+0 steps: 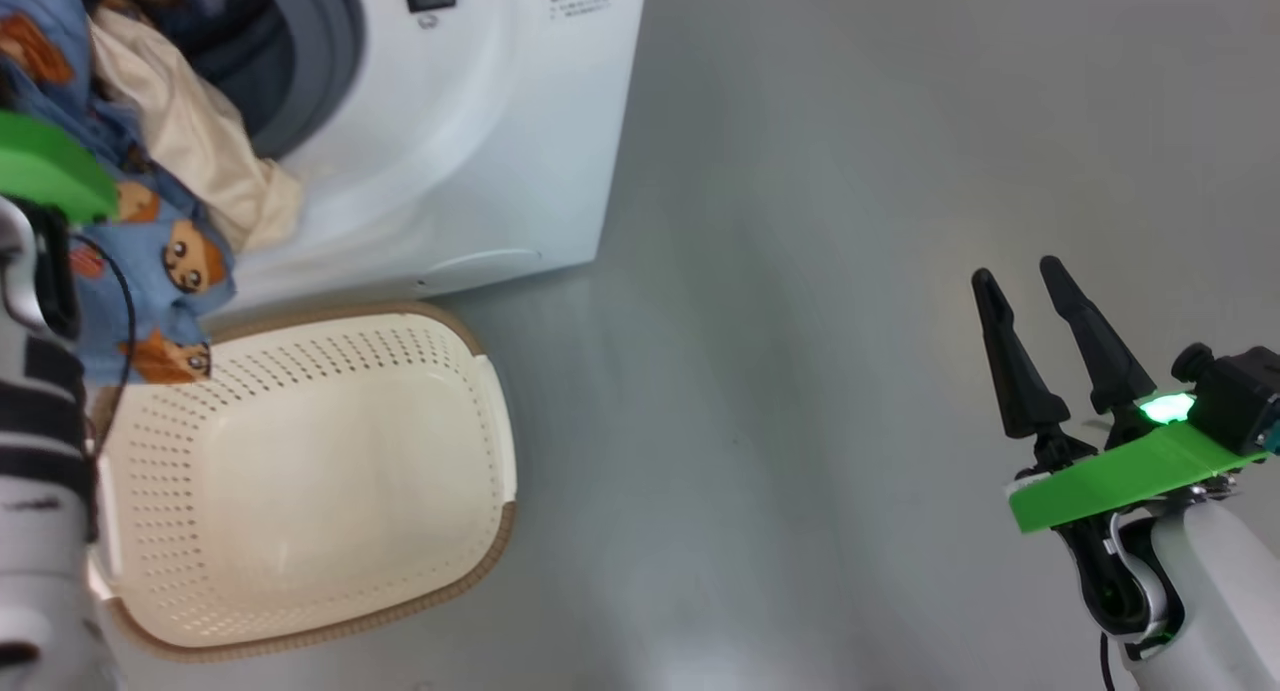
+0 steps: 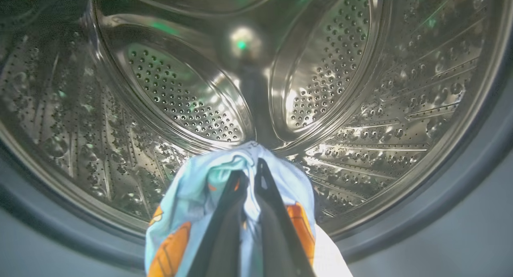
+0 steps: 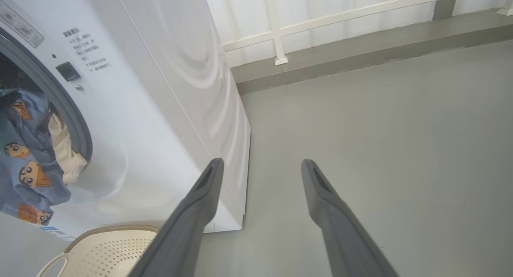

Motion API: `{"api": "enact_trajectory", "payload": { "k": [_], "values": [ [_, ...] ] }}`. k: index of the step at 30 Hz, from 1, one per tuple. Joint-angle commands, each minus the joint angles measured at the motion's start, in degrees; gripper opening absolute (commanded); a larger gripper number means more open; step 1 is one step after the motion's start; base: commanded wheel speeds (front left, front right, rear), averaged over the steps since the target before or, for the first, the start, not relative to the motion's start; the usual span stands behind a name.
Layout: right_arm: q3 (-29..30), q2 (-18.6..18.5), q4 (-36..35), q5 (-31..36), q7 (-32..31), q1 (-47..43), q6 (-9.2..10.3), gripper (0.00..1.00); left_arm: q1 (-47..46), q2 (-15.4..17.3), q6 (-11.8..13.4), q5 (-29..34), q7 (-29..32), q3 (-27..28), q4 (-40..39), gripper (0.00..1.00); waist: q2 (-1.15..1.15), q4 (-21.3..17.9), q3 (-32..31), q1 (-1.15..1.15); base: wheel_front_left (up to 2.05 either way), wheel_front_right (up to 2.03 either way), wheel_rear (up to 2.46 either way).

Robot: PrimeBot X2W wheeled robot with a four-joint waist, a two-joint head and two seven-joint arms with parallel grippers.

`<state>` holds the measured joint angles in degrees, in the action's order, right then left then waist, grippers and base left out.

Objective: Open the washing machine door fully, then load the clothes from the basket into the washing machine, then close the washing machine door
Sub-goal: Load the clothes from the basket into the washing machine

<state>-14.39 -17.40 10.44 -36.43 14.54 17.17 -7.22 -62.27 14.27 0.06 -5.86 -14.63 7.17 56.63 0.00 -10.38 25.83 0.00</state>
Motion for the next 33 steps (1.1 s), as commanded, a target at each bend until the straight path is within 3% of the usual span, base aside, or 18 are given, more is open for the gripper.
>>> {"api": "enact_trajectory", "payload": {
  "k": [1, 12, 20, 24, 33],
  "values": [
    [-1.0, -0.5, -1.4, -1.2, 0.5, 0.5, -0.26, 1.0, -2.2, 3.3, 0.4, 0.8, -0.2, 0.3, 0.5, 0.0, 0.0, -1.8, 2.5, 0.0, 0.0, 0.0, 0.0],
    [-2.2, 0.8, -1.6, -1.5, 0.5, 2.8, -0.26, 1.0, -12.3, 7.5, 0.6, 1.5, 0.6, -1.3, 11.5, 0.0, 0.0, -4.0, 6.7, 0.0, 0.0, 0.0, 0.0],
    [-3.0, 0.5, -1.6, -1.6, 0.5, 3.0, -0.26, 1.0, -15.7, 9.7, -0.2, 1.4, 0.5, -2.3, 14.0, 0.0, 0.0, -5.3, 7.2, 0.0, 0.0, 0.0, 0.0],
    [-2.9, 0.3, -1.9, -1.5, 0.5, 2.7, -0.26, 1.0, -17.0, 9.8, 0.1, 1.7, -0.3, -2.9, 10.0, 0.0, 0.0, -5.3, 7.5, 0.0, 0.0, 0.0, 0.0],
    [-3.3, 0.8, -2.2, -1.5, 0.5, 3.8, -0.26, 1.0, -10.8, 10.0, 1.5, 3.1, -0.4, -3.0, -13.2, 0.0, 0.0, -5.4, 9.1, 0.0, 0.0, 0.0, 0.0]
  ]
}}
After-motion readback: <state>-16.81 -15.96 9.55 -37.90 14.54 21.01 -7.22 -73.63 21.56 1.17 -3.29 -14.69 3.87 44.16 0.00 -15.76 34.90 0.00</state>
